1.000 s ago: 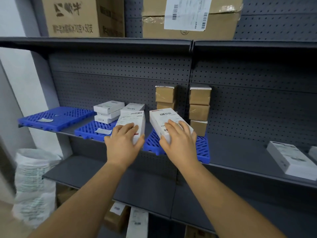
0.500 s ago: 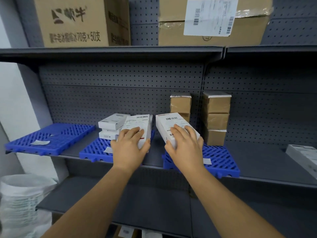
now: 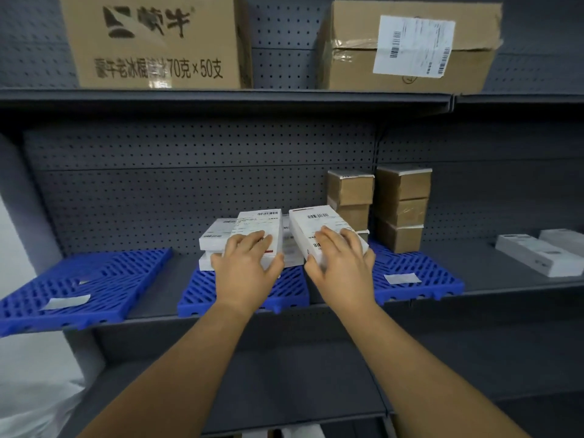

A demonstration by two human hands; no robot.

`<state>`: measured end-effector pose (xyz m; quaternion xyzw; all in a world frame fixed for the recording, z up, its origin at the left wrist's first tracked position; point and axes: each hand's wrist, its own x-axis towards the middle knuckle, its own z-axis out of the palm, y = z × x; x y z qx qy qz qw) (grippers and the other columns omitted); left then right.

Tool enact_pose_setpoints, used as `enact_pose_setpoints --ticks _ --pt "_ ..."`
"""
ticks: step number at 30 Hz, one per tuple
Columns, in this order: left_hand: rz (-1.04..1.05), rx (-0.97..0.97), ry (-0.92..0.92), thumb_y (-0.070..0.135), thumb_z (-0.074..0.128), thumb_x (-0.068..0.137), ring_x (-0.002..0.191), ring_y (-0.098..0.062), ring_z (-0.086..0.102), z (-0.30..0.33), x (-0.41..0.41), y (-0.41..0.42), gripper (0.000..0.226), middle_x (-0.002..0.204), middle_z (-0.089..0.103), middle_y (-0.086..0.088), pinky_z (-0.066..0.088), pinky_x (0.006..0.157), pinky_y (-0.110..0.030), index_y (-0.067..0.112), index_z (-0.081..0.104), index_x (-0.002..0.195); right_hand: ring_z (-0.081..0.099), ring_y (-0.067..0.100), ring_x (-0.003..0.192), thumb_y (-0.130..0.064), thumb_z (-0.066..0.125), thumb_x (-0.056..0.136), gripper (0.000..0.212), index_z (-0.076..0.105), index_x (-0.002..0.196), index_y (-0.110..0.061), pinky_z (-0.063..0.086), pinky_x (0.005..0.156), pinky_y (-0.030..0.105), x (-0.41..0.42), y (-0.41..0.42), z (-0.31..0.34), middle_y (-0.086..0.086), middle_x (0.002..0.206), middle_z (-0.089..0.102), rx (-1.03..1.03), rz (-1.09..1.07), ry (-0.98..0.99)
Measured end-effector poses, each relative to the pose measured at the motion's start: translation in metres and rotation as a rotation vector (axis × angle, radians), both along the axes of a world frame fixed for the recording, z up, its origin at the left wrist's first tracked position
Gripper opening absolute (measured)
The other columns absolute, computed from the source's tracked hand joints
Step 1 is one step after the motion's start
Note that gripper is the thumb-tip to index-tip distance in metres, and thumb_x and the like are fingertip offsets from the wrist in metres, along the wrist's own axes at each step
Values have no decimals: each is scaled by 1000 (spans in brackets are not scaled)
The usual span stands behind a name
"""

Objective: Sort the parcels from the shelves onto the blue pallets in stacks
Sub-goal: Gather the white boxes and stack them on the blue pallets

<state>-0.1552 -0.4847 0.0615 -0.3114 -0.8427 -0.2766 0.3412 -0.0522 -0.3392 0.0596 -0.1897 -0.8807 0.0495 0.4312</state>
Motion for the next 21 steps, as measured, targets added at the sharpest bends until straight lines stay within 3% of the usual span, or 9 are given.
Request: enact_pose_setpoints --ticks 6,13,18,21 --pt "-23 -7 -8 56 43 82 120 -13 40 12 -30 -67 50 132 56 13 25 79 -38 28 65 118 35 23 133 -40 57 87 46 58 129 -22 32 95 56 -26 -66 8 -7 139 52 3 -28 -13" --pt "5 2 -45 56 47 87 124 -11 35 15 -86 -134 48 136 51 14 28 87 -43 29 61 124 38 24 131 -41 56 85 46 60 127 -20 35 93 58 -86 -129 14 -7 138 54 42 22 1" --pt "49 -9 -14 62 34 83 119 -9 33 9 -133 -162 58 133 54 14 22 78 -37 29 64 120 35 25 134 -39 57 88 46 58 130 -20 33 95 58 -136 -152 6 -7 141 50 34 76 -10" --pt "61 -22 10 61 35 82 117 -10 36 11 -161 -171 56 130 58 13 26 76 -38 29 66 116 38 24 131 -43 49 88 46 60 127 -20 34 93 58 -166 -160 3 -7 139 53 30 84 30"
